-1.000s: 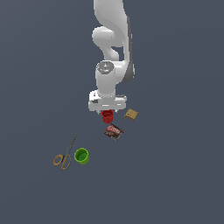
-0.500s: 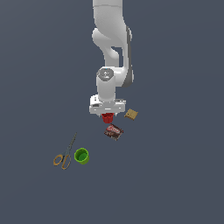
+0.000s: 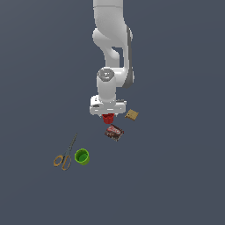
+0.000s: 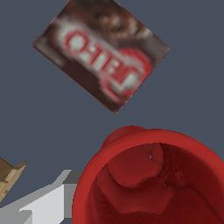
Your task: Pick up a designated object from a clutter of objects.
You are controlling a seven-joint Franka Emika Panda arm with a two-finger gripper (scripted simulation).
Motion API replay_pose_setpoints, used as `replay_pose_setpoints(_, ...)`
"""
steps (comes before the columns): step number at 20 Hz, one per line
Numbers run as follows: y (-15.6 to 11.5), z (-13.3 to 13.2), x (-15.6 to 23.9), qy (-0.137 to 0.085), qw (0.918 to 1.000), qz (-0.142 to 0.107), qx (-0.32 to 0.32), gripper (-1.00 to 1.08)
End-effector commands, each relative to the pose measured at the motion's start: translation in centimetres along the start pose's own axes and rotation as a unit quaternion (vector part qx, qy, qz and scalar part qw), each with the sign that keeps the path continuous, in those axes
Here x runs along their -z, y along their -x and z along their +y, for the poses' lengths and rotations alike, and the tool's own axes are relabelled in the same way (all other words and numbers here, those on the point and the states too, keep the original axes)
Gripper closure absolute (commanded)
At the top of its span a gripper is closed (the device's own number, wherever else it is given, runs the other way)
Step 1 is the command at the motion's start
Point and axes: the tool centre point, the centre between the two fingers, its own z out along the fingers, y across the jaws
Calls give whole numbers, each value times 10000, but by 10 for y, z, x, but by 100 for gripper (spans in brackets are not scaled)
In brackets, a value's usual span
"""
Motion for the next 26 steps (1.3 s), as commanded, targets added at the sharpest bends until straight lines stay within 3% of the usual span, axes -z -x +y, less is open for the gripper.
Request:
replay_pose_setpoints(1,0,0,-1,-2,10000,-8,3,108)
replay_pose_setpoints(14,-13,2,28,0,10000,-1,0,108)
replay_pose_setpoints(26,-53,7,112,2,10000,-2,0,108)
